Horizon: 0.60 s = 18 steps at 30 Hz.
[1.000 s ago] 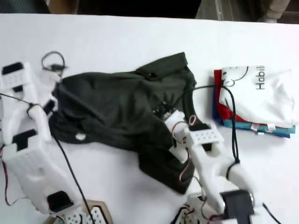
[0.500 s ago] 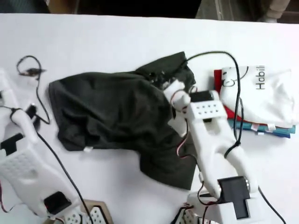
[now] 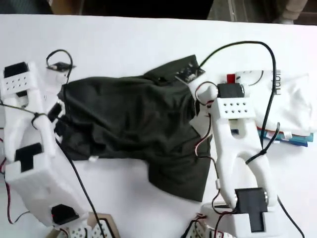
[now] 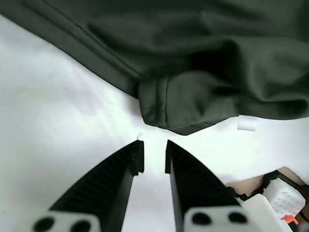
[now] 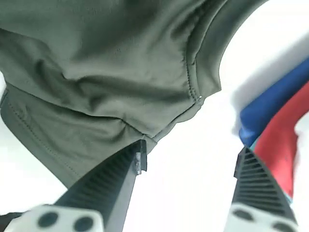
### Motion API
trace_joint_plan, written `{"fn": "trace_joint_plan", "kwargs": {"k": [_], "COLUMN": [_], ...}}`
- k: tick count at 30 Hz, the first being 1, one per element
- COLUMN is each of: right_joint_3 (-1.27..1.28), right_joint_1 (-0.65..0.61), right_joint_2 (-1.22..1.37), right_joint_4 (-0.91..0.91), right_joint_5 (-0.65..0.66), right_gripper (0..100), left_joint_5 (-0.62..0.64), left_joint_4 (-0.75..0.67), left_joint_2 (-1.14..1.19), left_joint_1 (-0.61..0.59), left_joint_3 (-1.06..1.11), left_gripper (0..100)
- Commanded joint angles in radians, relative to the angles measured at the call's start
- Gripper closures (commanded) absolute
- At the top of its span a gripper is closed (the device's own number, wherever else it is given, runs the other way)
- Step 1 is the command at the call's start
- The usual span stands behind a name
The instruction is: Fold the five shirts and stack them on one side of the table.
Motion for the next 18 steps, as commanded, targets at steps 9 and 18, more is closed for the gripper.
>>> {"fn": "trace_joint_plan", "kwargs": {"k": [9,18], "right_joint_3": [-0.049,-0.049], "right_joint_1": [0.008,0.007], "right_joint_2": [-0.002,-0.002], "right_joint_4": [0.067,0.067], "right_joint_5": [-0.035,-0.035], "right_gripper": [70.3,70.3], "left_joint_5": [-0.018,-0.048], "left_joint_4": [-0.308,-0.381], "left_joint_2": [-0.086,-0.078], "left_joint_1": [0.034,0.087], "left_joint_3": [0.389,0.415], "left_gripper": [90,83]}}
